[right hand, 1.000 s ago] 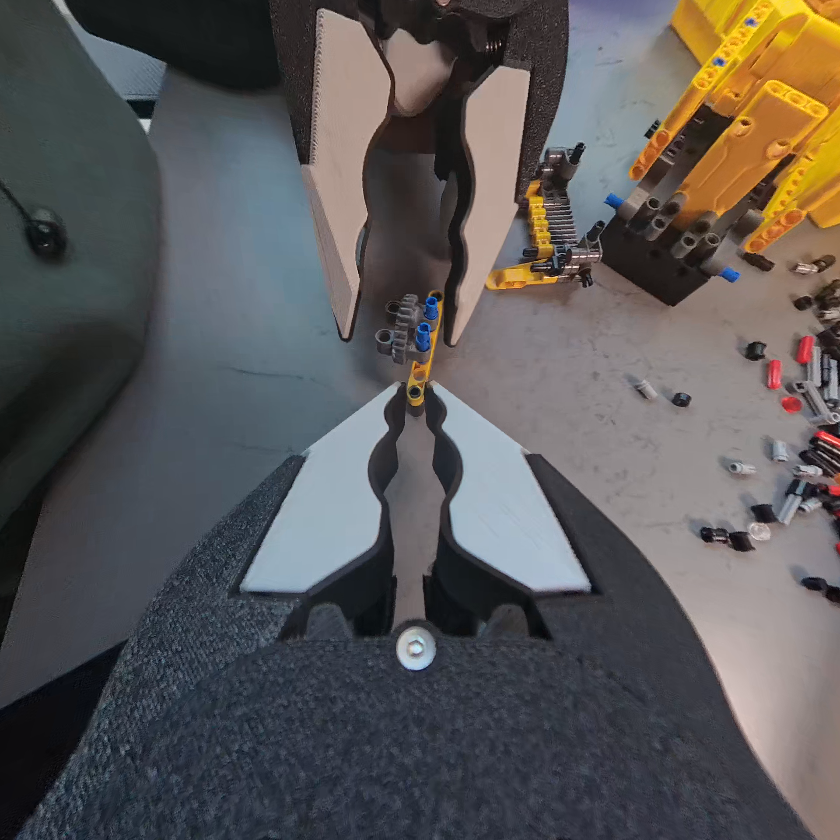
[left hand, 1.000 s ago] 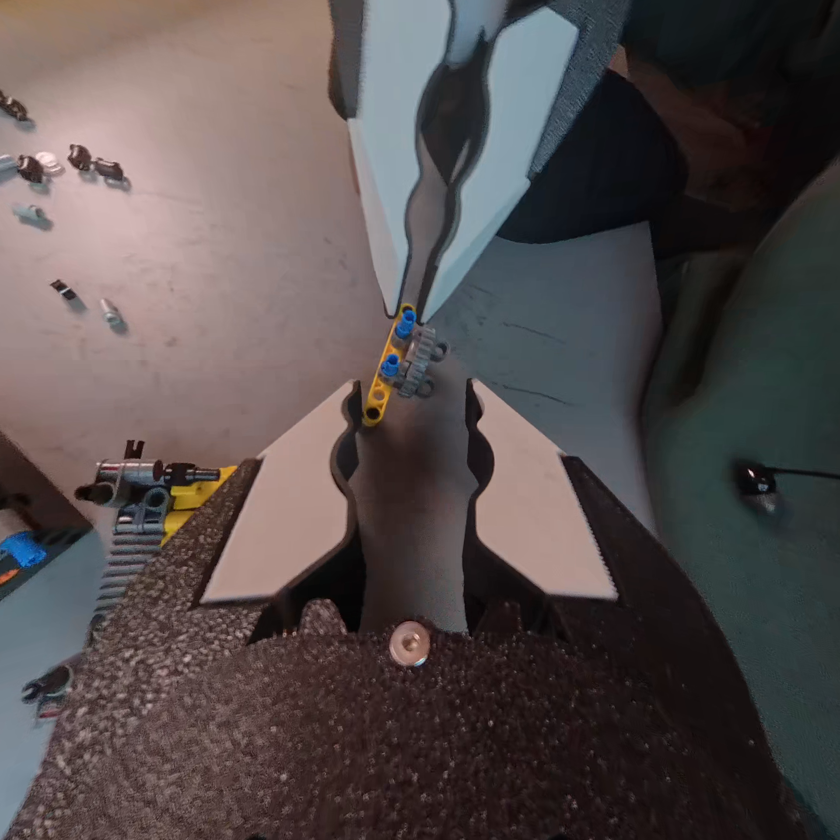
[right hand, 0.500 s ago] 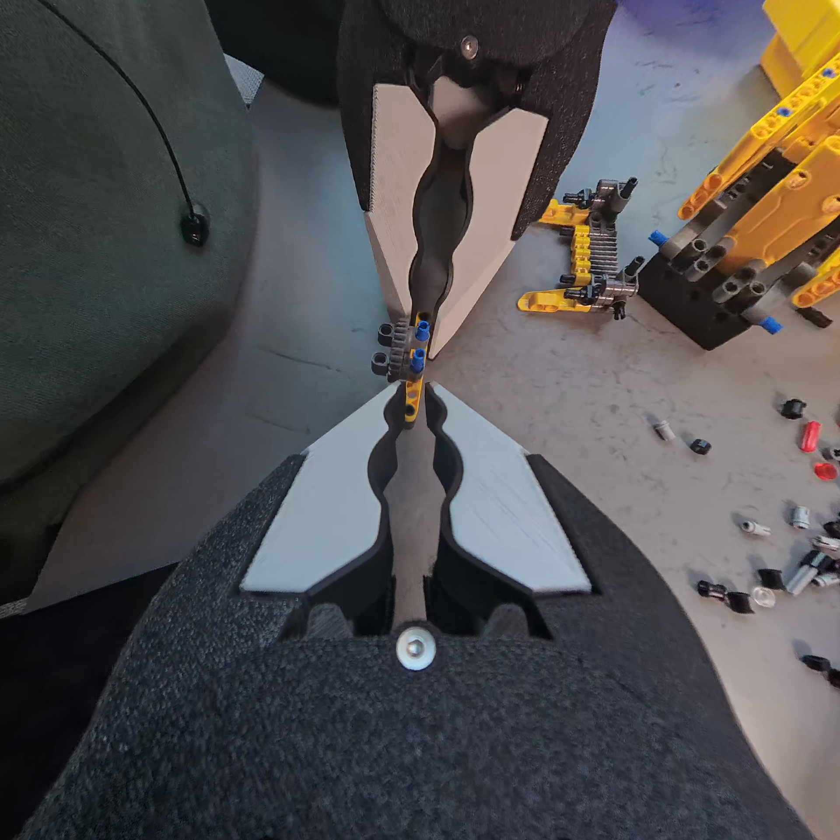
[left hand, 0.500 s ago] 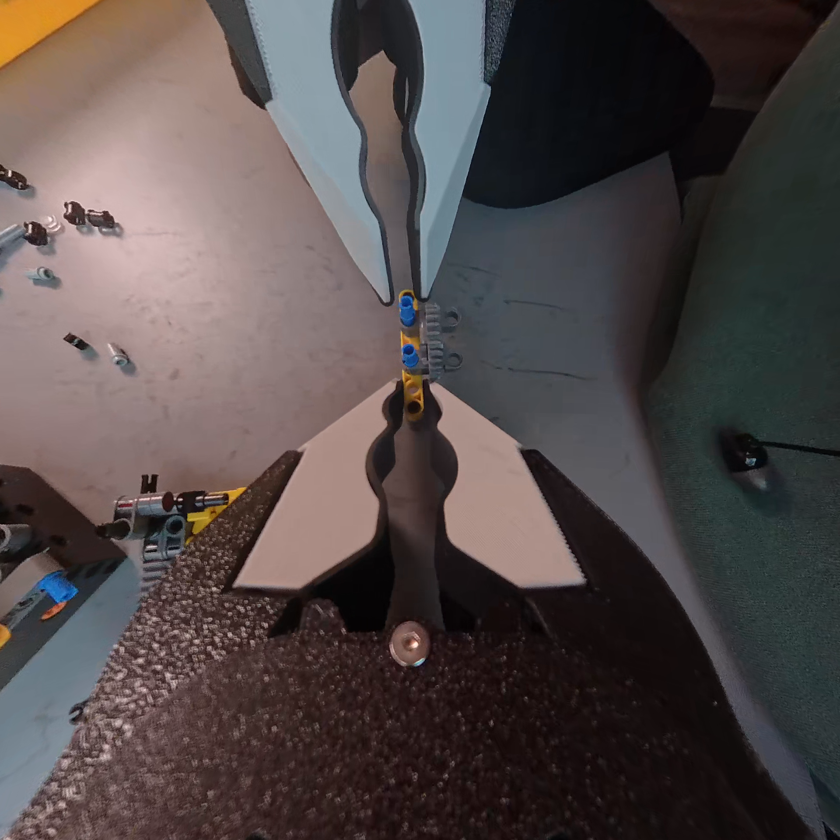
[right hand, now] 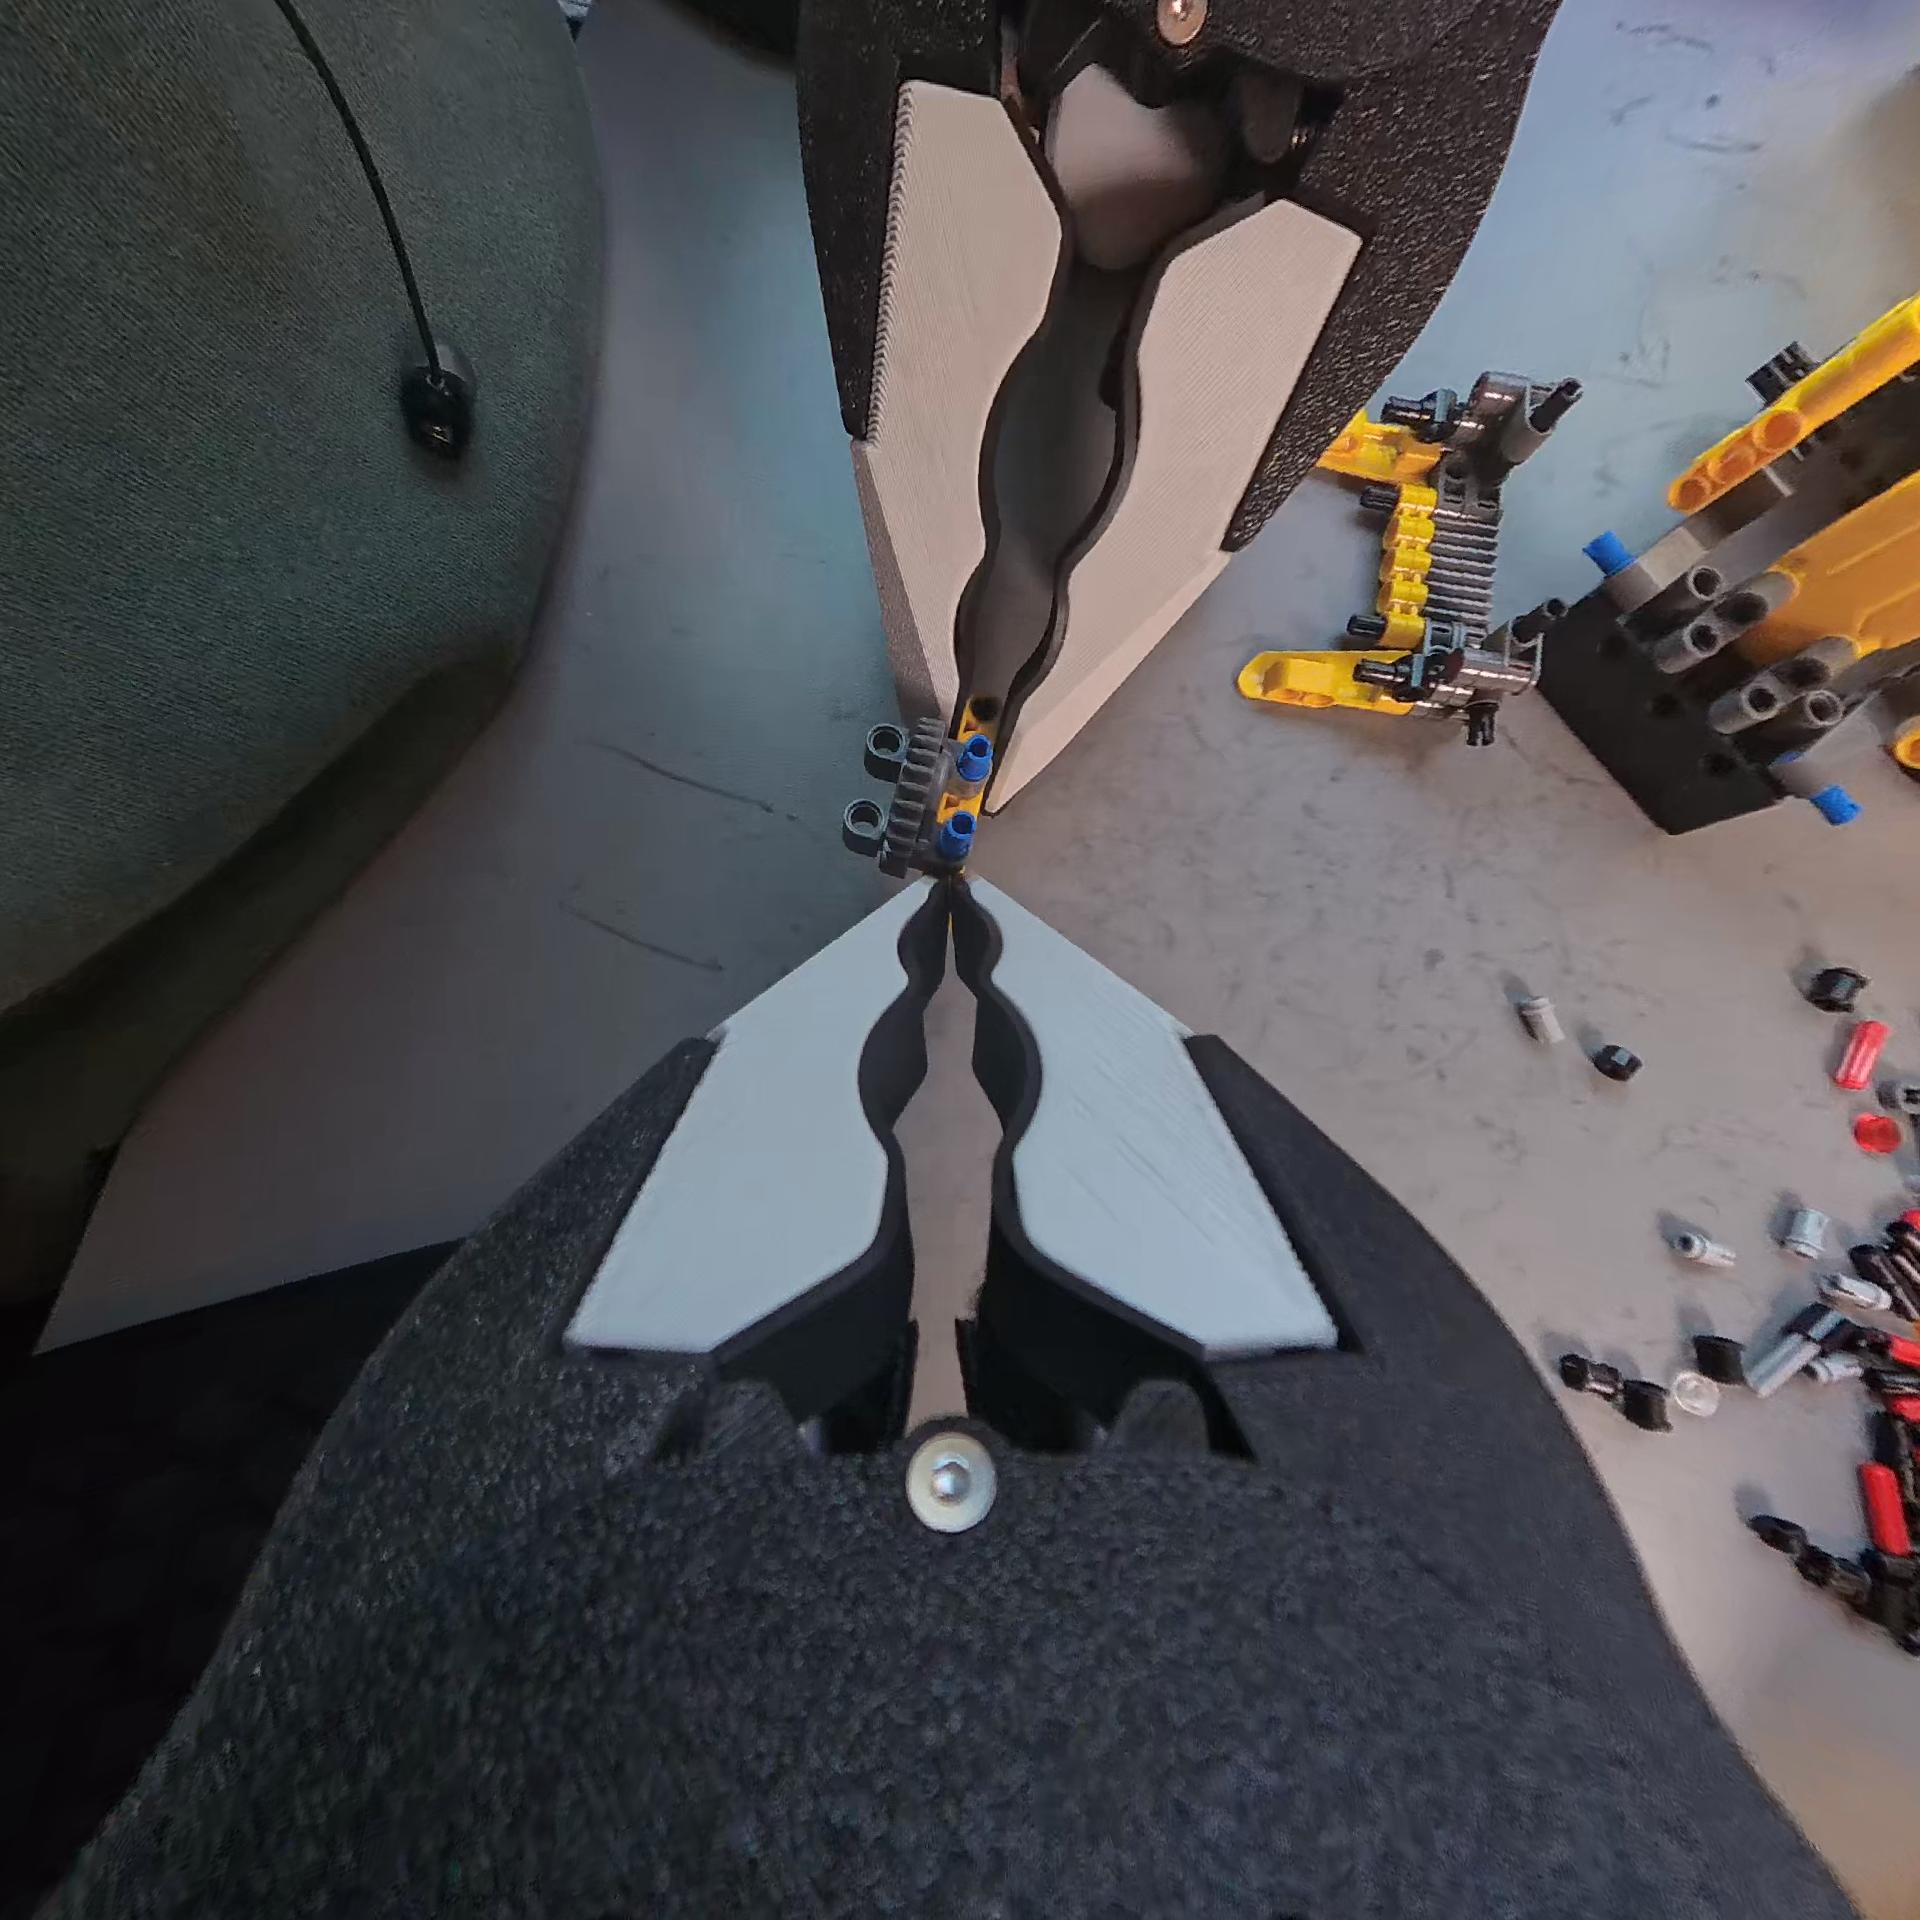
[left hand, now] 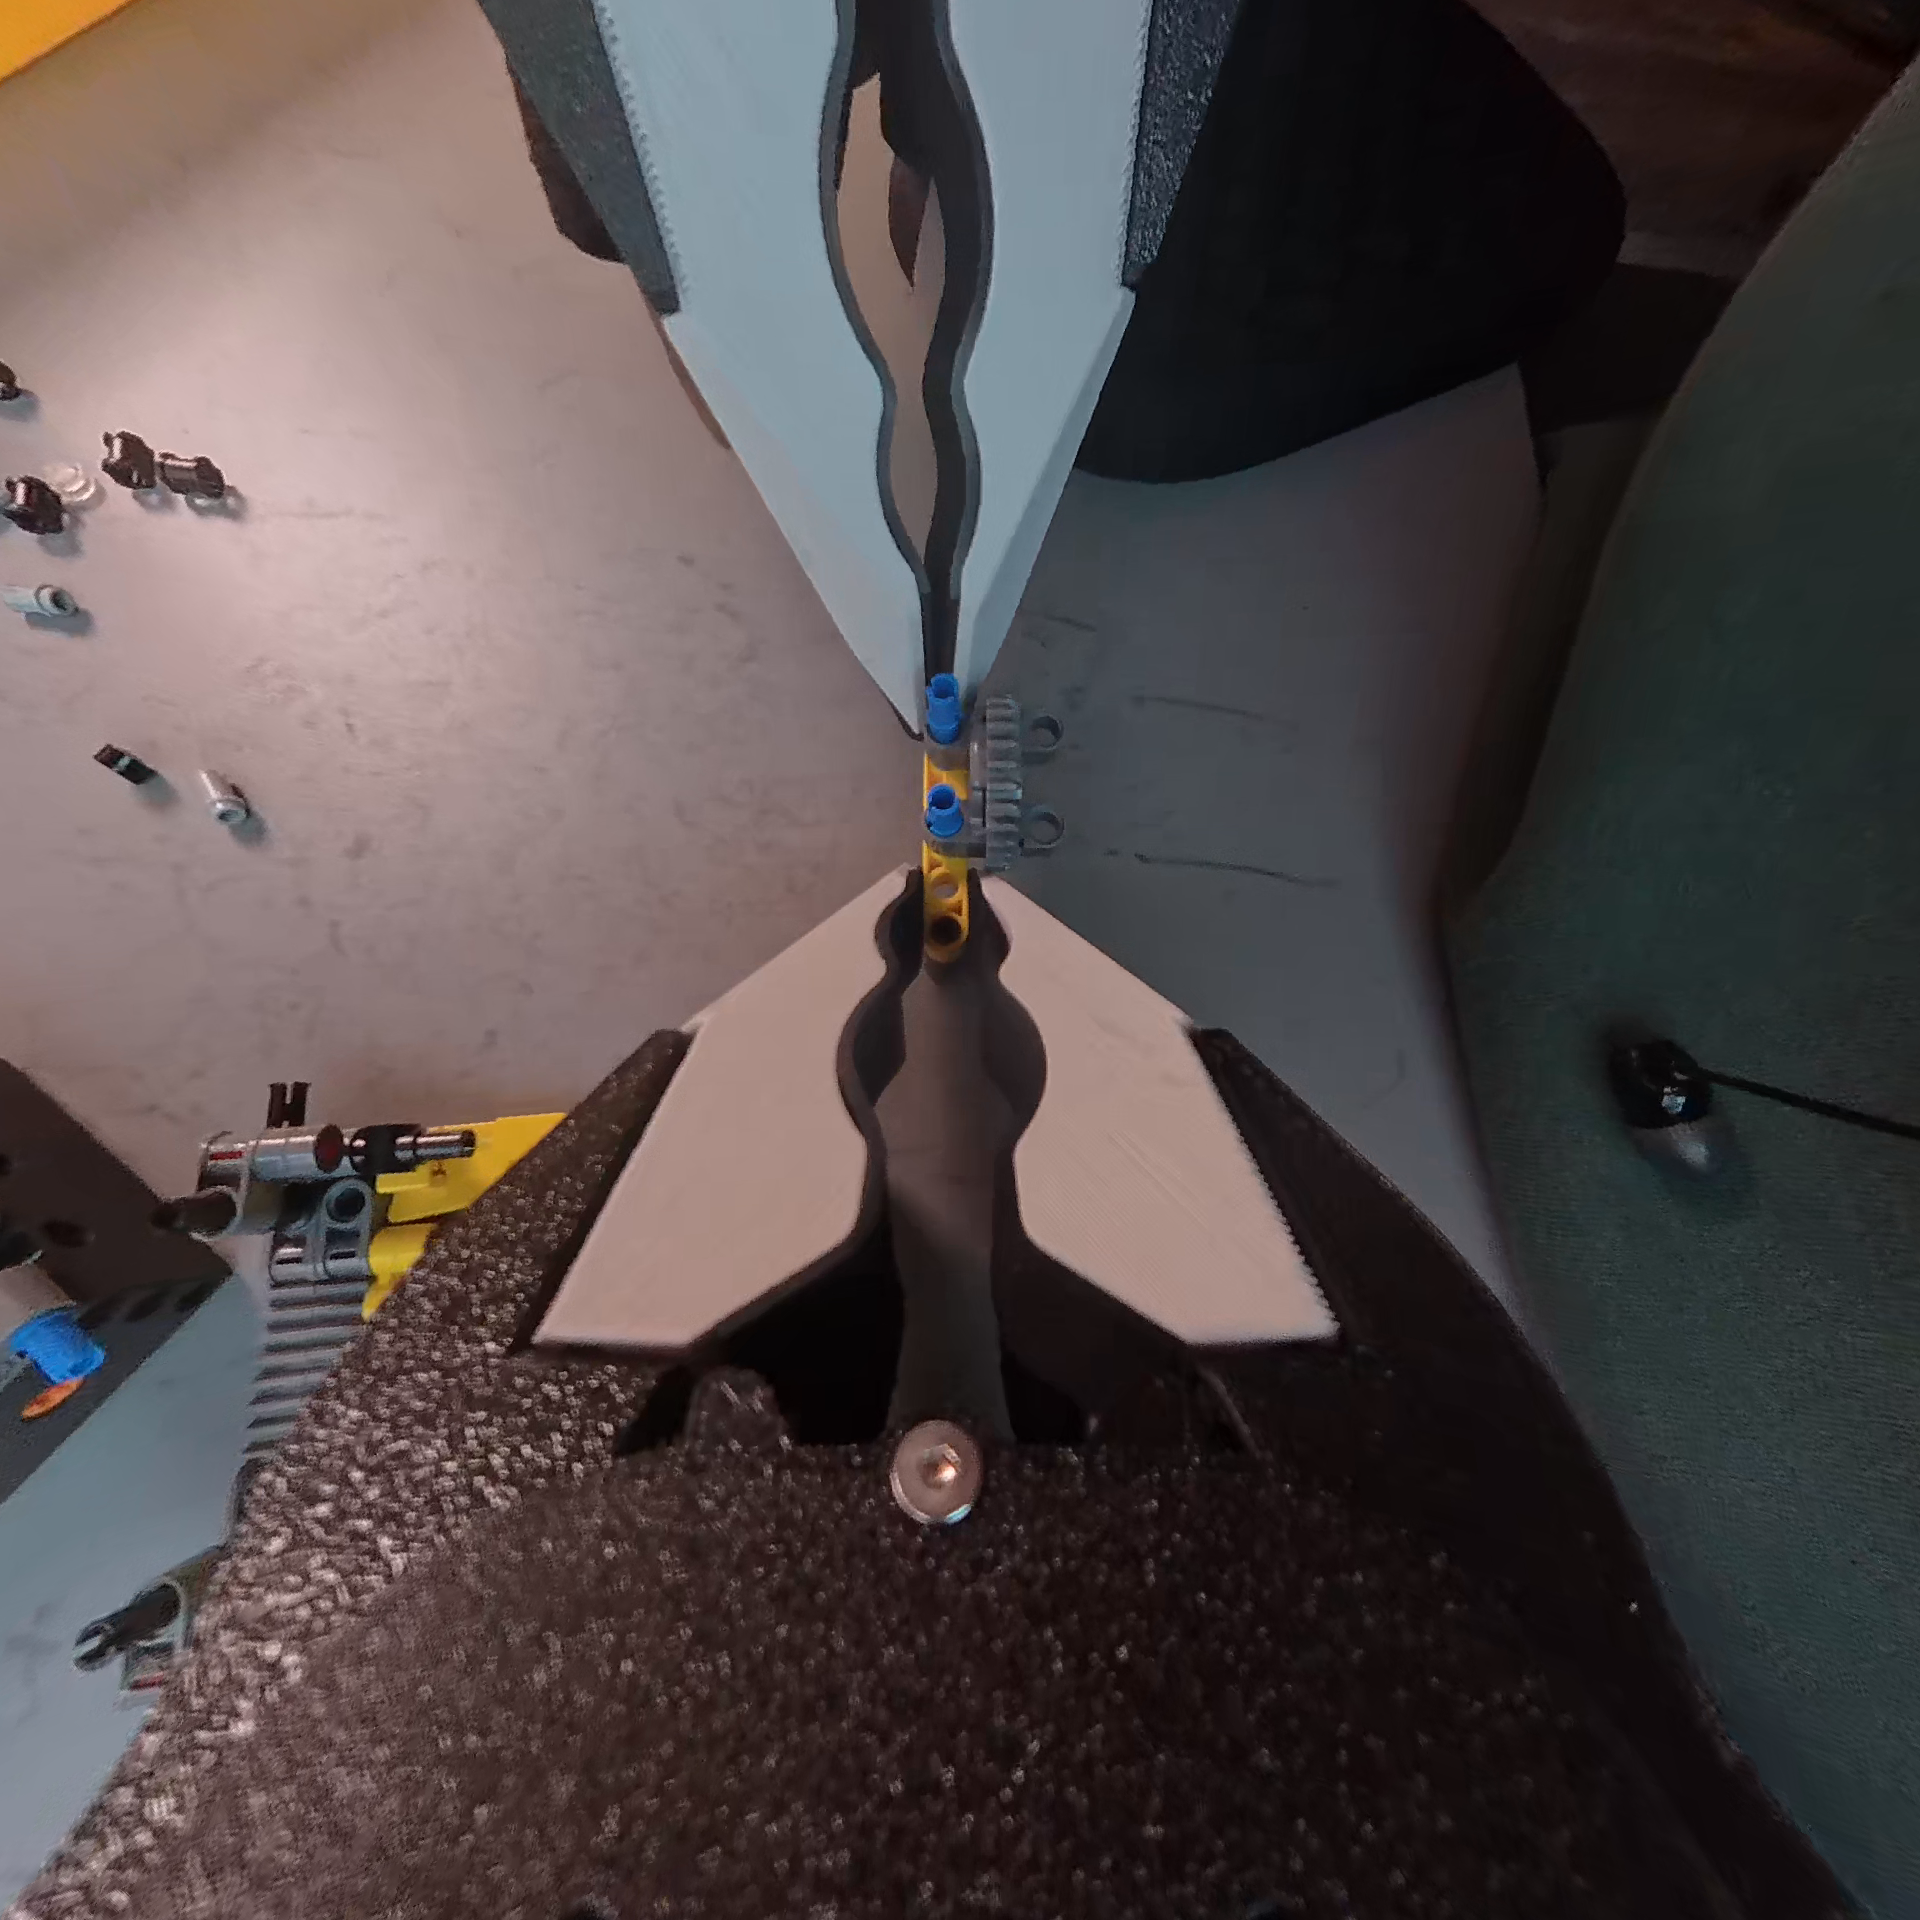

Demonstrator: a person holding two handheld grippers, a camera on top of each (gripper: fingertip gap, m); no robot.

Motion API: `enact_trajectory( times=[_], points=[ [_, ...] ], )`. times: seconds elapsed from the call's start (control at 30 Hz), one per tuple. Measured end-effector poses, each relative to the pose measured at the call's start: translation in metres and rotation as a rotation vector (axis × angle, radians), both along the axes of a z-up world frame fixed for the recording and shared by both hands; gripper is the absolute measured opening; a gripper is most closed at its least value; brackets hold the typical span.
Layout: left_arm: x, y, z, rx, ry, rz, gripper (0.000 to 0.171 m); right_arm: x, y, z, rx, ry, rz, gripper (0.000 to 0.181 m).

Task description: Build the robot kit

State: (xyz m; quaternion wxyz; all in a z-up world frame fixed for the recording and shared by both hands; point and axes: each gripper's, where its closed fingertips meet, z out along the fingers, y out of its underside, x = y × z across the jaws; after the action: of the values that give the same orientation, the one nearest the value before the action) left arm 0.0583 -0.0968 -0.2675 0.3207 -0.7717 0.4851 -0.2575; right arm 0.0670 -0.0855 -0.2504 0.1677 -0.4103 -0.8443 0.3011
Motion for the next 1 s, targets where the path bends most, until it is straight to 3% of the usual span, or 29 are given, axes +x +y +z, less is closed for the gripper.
enact_trajectory(
  times=[0.83,0.93,1.0],
  points=[
    [0.001,-0.004,-0.001,-0.010,0.016,-0.014,0.006,0.003,-0.001,0.000,0.021,0.001,-0.136,0.000],
    [0.001,-0.004,-0.001,-0.008,0.022,-0.016,0.006,0.003,0.000,0.024,-0.106,0.014,-0.175,0.006],
    [0.001,-0.004,-0.001,-0.008,0.025,-0.018,0.006,0.000,-0.002,0.034,-0.103,0.018,-0.165,0.006]
  ],
)
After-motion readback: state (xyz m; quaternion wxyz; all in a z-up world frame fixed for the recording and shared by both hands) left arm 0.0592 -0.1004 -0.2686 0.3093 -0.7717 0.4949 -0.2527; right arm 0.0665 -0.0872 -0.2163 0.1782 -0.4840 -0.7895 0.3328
